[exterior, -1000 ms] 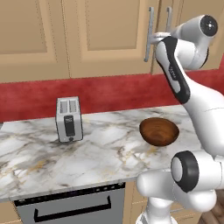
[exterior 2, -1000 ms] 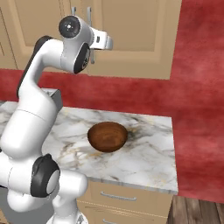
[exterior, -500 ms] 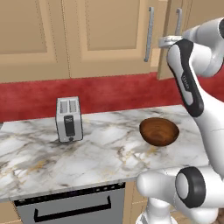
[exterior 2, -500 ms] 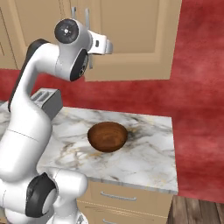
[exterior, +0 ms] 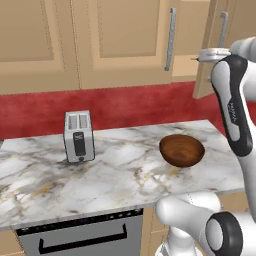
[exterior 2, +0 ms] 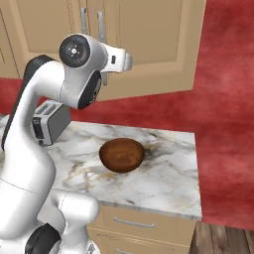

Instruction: Open the cabinet. Pick the tangerine and banana from the cabinet and place them into the bowl. Then close the cabinet.

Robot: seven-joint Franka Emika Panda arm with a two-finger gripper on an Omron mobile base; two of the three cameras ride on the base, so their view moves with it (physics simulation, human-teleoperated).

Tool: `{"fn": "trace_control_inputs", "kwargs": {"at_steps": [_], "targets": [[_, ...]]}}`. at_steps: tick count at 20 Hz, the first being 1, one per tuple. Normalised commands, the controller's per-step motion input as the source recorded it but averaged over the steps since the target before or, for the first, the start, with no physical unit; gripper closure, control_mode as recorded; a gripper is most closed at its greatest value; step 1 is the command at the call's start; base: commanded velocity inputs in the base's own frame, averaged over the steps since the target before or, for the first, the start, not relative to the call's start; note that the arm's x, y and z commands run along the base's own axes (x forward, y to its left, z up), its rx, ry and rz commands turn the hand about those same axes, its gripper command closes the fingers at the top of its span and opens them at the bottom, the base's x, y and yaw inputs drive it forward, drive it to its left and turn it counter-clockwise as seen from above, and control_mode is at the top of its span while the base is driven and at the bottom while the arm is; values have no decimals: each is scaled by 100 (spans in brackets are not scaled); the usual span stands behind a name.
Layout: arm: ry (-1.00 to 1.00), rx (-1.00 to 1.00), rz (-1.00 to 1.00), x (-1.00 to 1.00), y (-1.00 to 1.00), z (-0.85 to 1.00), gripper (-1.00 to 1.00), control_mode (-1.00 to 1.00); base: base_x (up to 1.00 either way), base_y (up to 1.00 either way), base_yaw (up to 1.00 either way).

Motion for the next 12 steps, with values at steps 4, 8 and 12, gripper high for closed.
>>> {"fn": "trace_control_inputs", "kwargs": {"at_steps": [4,8,12], "targets": [[0,0,2,-58,-38,0,100,-100,0,0,0],[0,0,5,-56,-42,0,100,-100,0,0,0],[0,0,6,-49,-40,0,100,-100,0,0,0]]}}
